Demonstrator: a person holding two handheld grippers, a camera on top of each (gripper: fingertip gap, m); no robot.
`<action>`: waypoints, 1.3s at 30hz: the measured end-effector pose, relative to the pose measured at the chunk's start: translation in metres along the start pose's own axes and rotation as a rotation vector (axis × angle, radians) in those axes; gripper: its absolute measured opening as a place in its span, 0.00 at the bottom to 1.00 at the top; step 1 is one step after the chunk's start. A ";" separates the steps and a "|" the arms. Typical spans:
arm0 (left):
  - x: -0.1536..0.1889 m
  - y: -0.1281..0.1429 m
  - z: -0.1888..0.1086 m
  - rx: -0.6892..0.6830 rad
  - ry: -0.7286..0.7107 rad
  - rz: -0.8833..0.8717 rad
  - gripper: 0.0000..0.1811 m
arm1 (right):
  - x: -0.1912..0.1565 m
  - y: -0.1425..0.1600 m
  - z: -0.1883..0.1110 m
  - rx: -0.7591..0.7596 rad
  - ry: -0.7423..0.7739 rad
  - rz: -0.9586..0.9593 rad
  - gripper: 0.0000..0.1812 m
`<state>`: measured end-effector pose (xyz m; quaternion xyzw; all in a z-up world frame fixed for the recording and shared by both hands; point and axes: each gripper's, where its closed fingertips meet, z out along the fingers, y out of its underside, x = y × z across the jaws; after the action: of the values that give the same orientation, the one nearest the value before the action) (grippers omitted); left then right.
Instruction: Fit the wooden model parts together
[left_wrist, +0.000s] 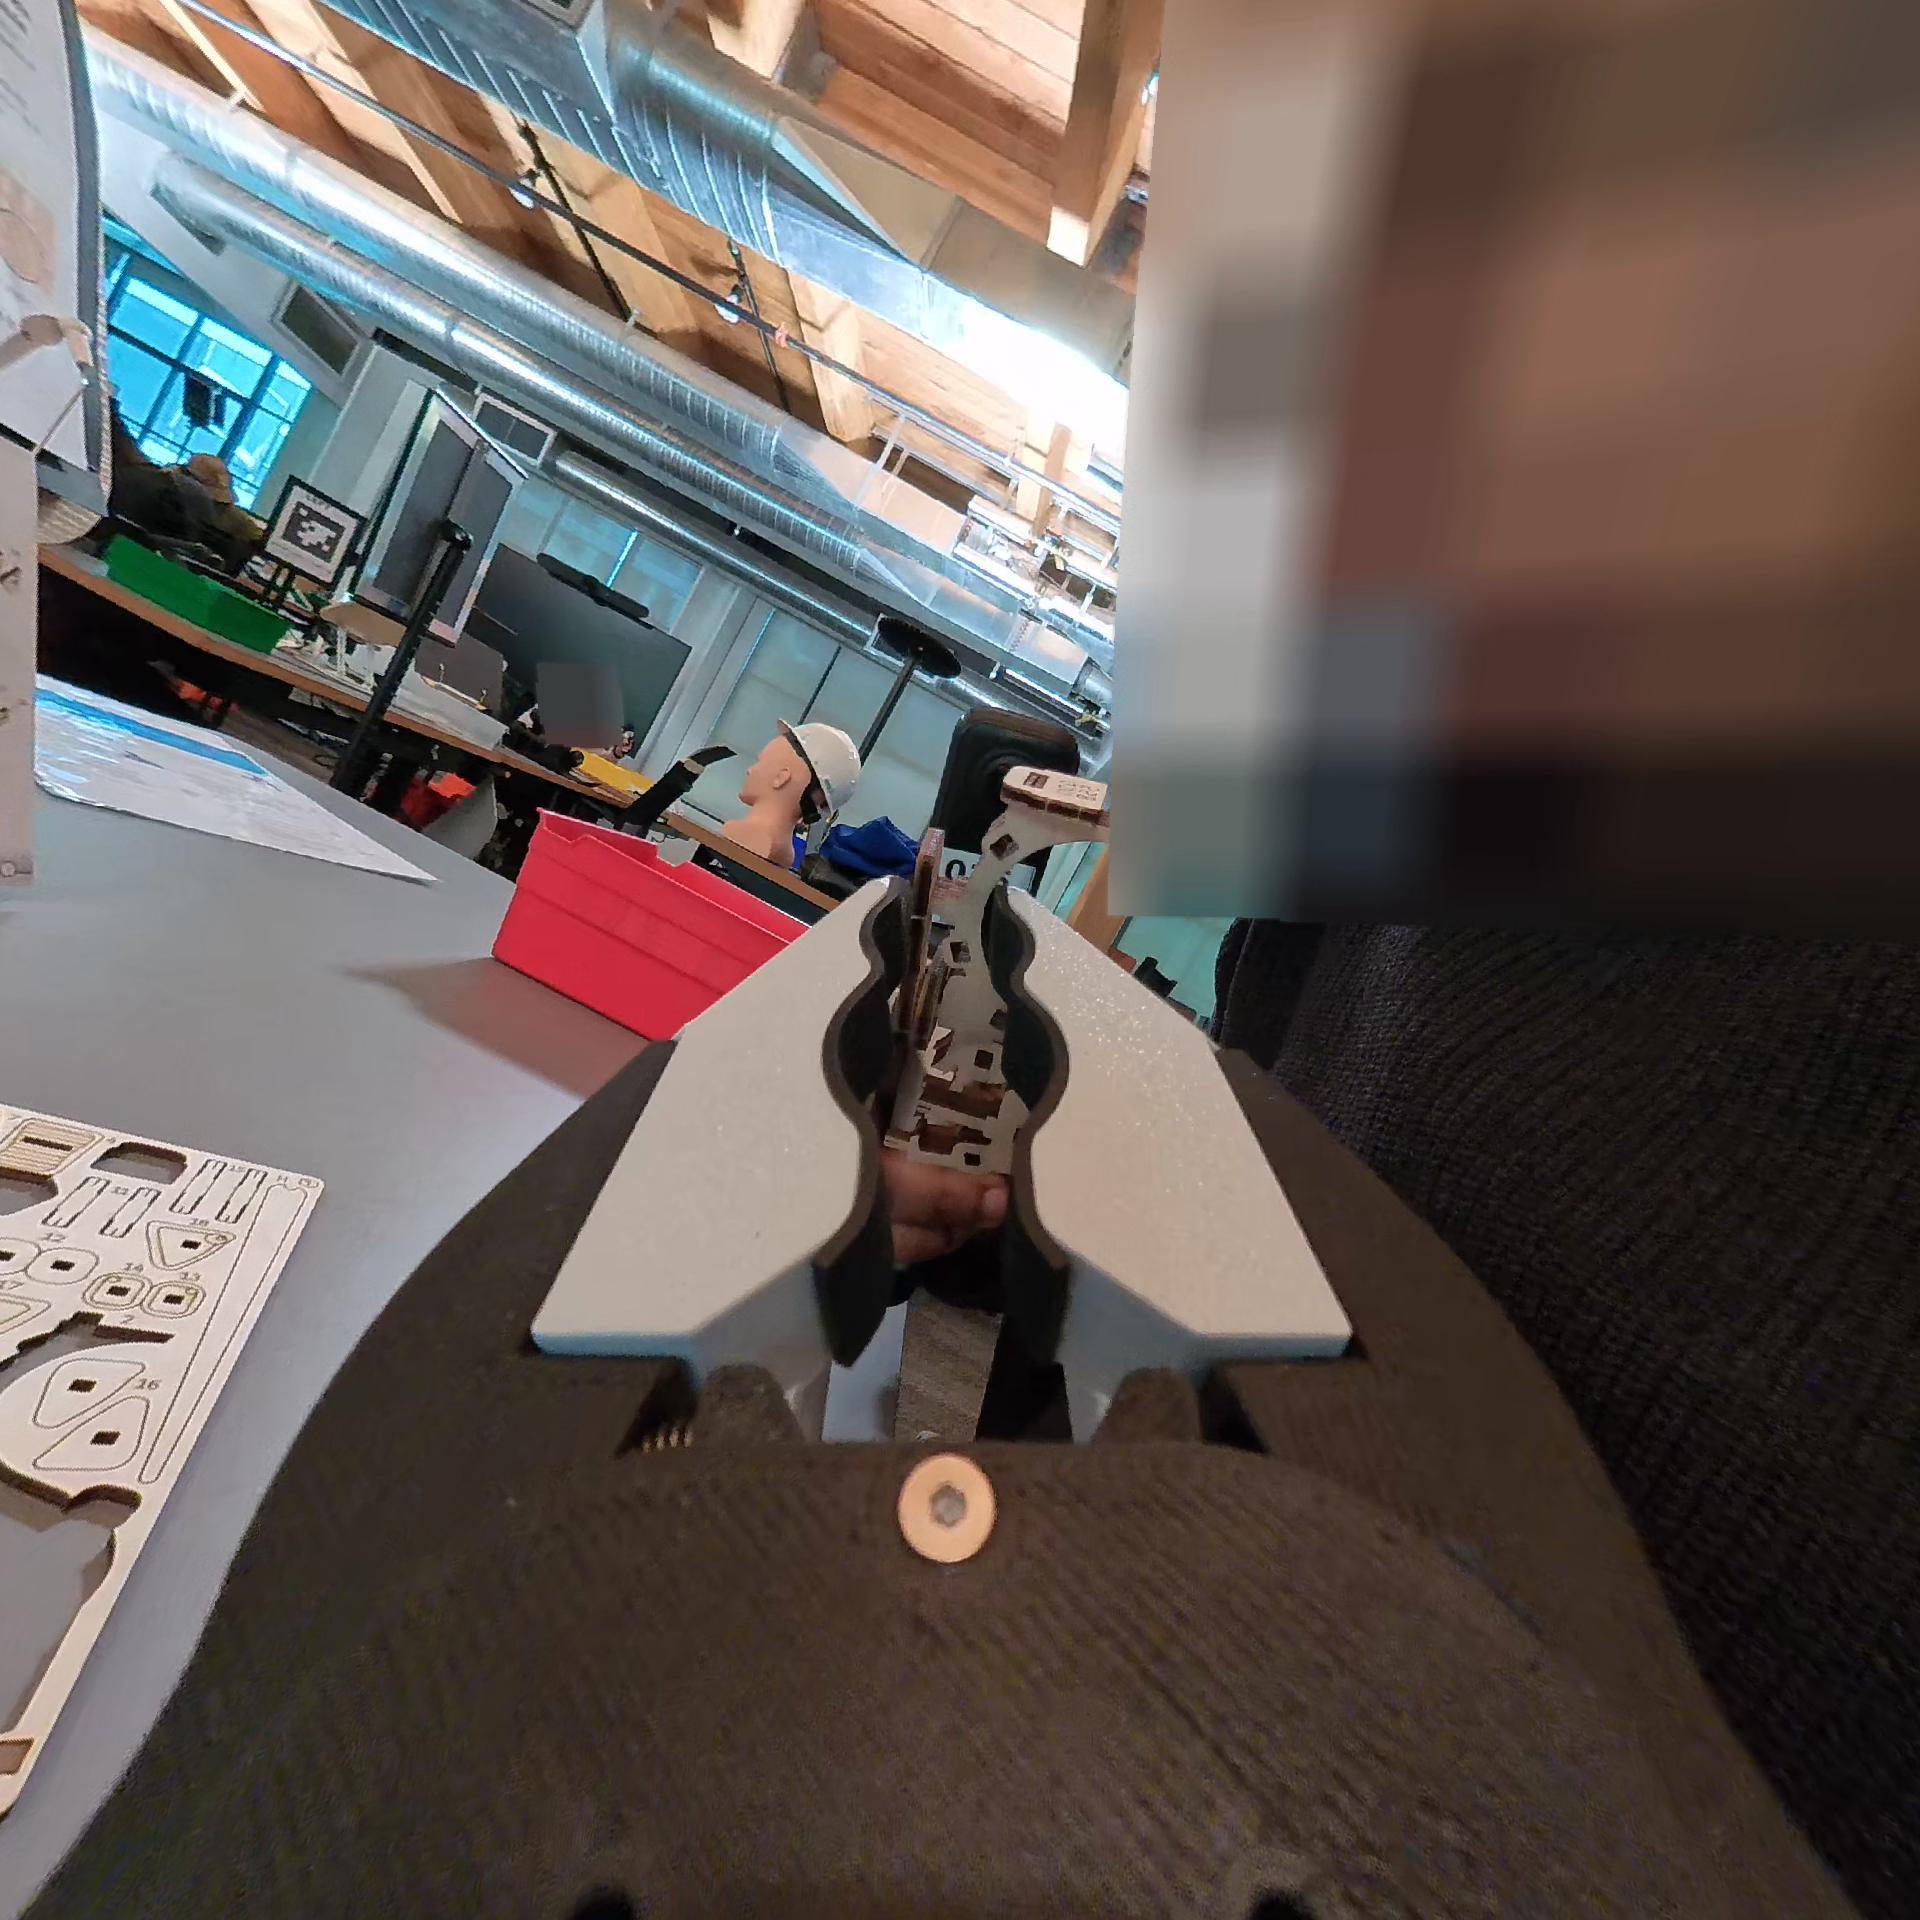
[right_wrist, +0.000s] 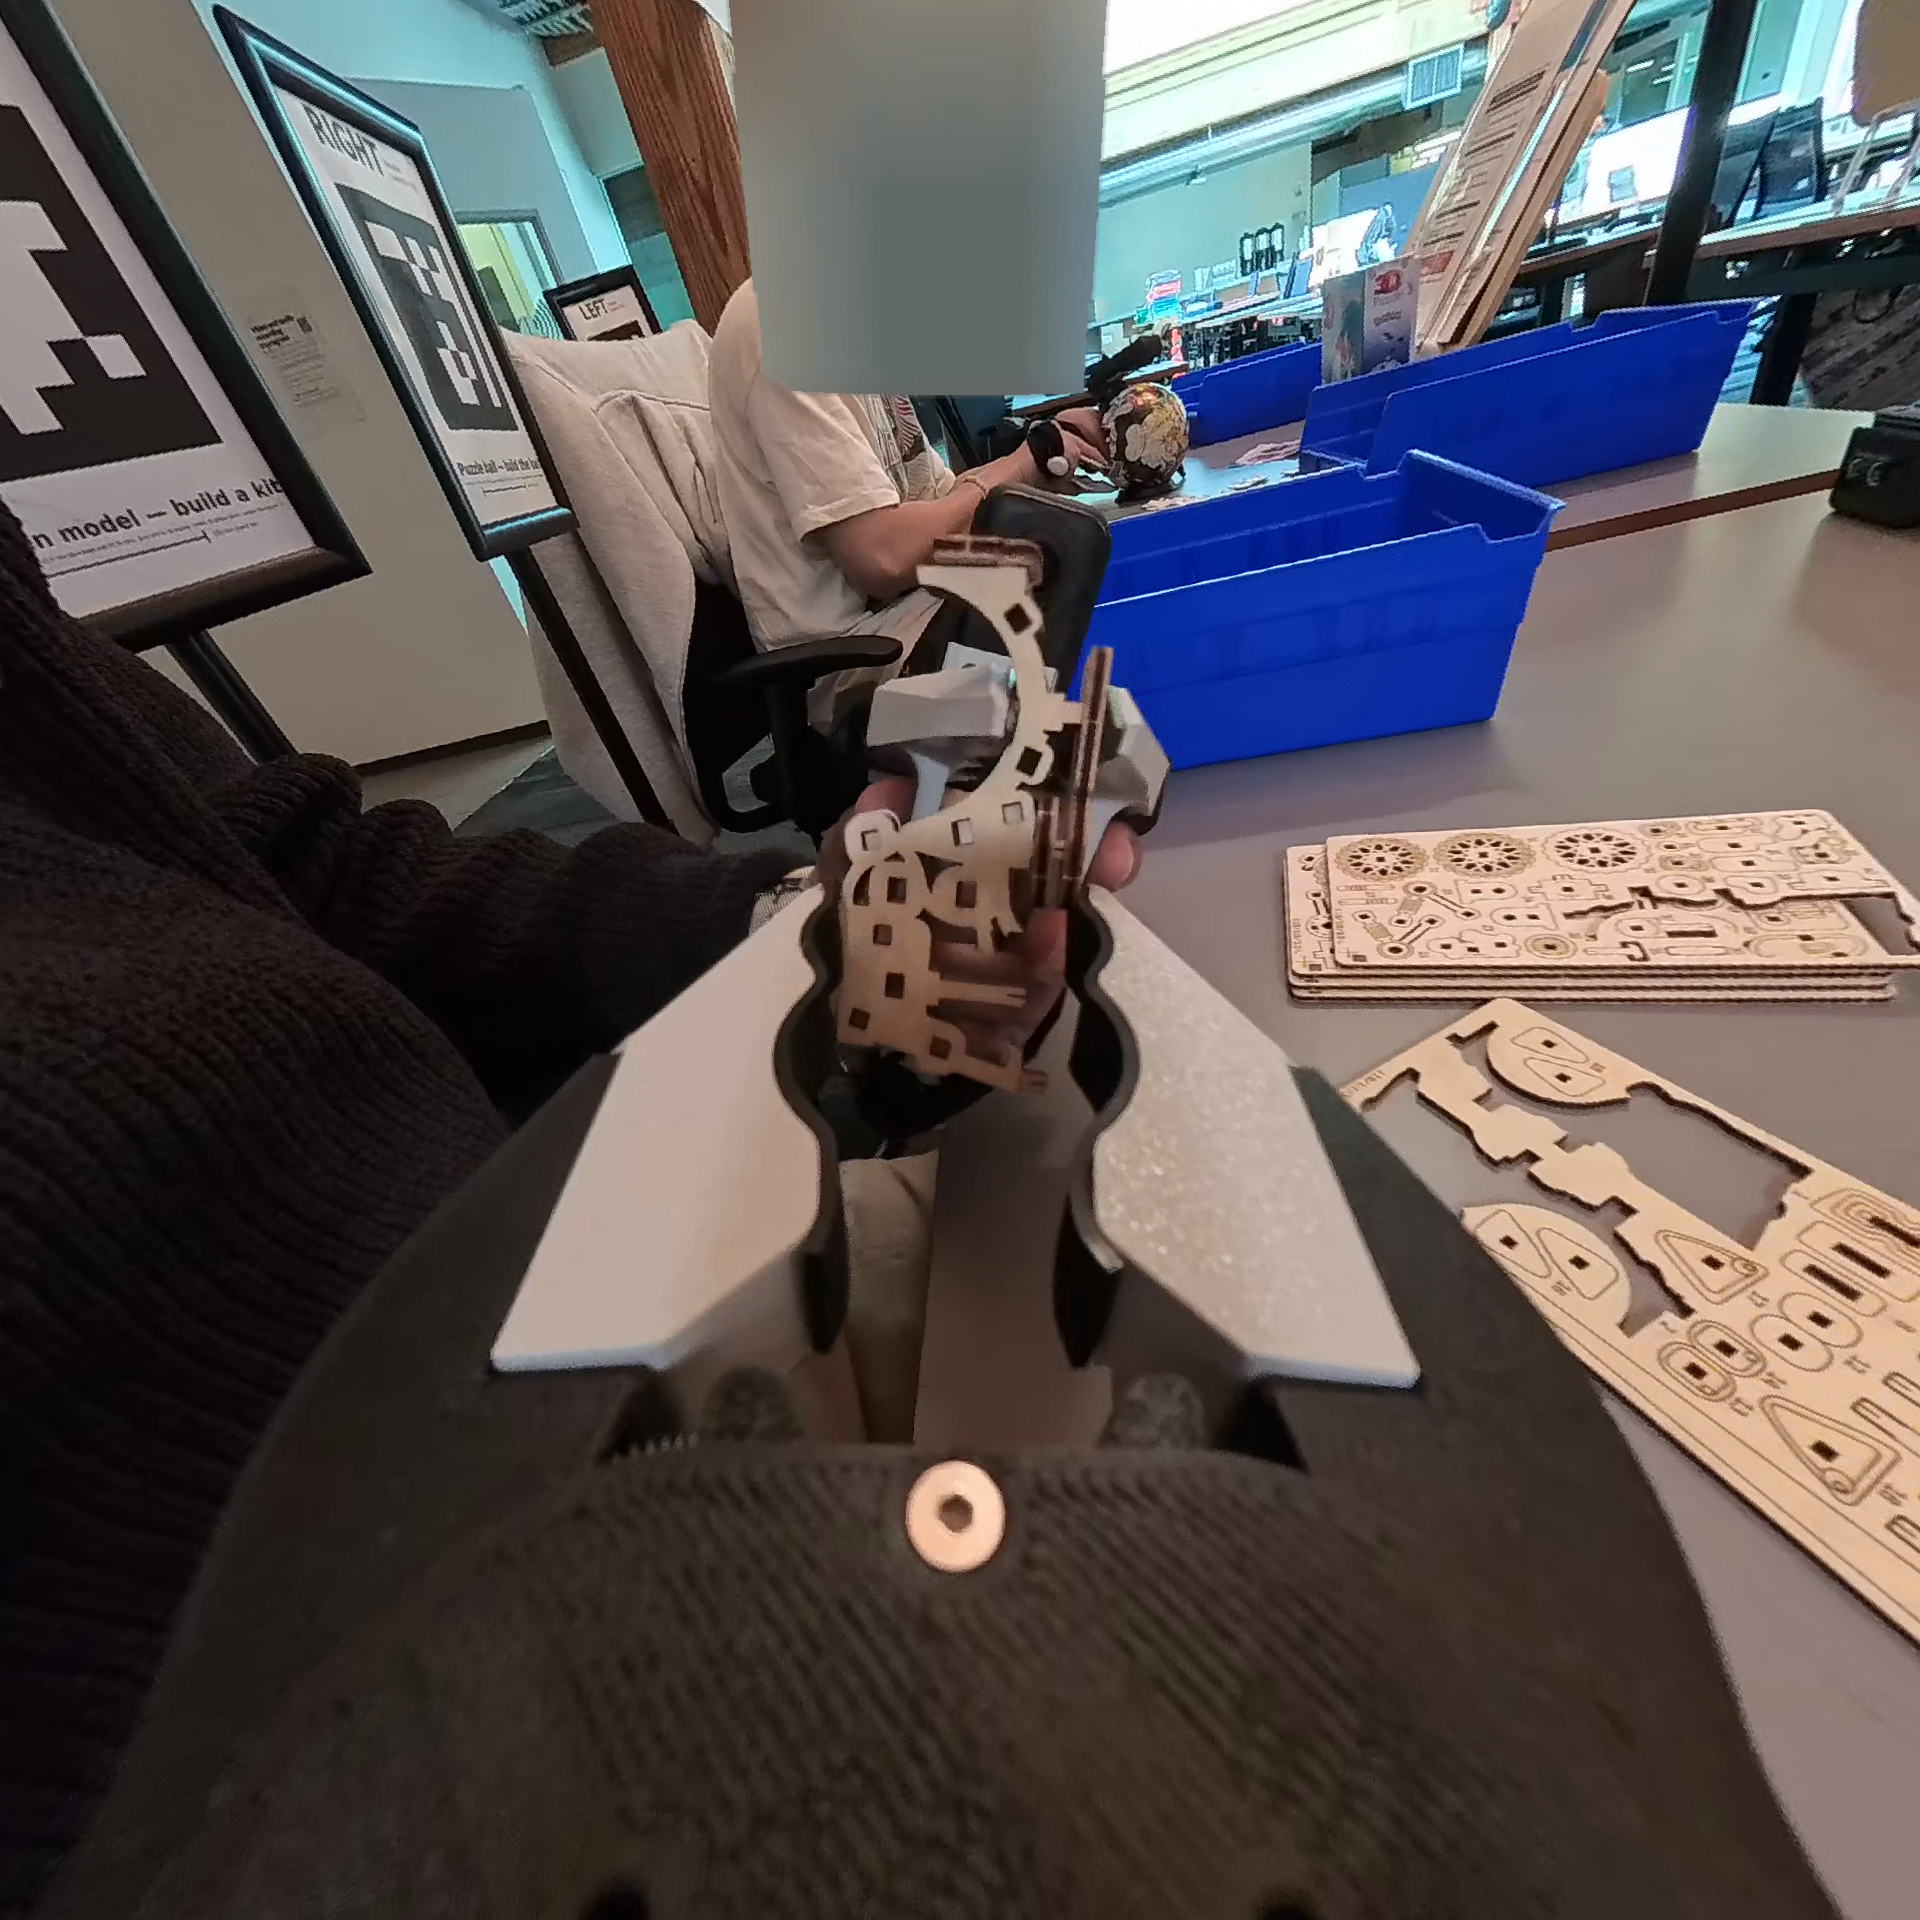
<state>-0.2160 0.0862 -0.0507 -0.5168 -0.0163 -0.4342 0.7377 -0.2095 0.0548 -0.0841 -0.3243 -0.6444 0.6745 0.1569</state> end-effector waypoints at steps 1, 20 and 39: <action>0.000 0.000 0.000 -0.001 0.000 0.001 0.07 | 0.000 0.000 0.000 -0.004 0.002 -0.002 0.24; 0.001 0.000 -0.001 0.009 0.028 -0.026 0.08 | 0.002 0.003 0.000 -0.072 0.053 -0.044 0.23; 0.012 0.010 0.006 -0.058 0.041 0.082 0.11 | -0.007 -0.004 -0.001 -0.053 0.035 -0.098 0.23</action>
<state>-0.1996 0.0848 -0.0494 -0.5291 0.0326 -0.4142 0.7399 -0.2042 0.0514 -0.0788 -0.3081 -0.6742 0.6430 0.1923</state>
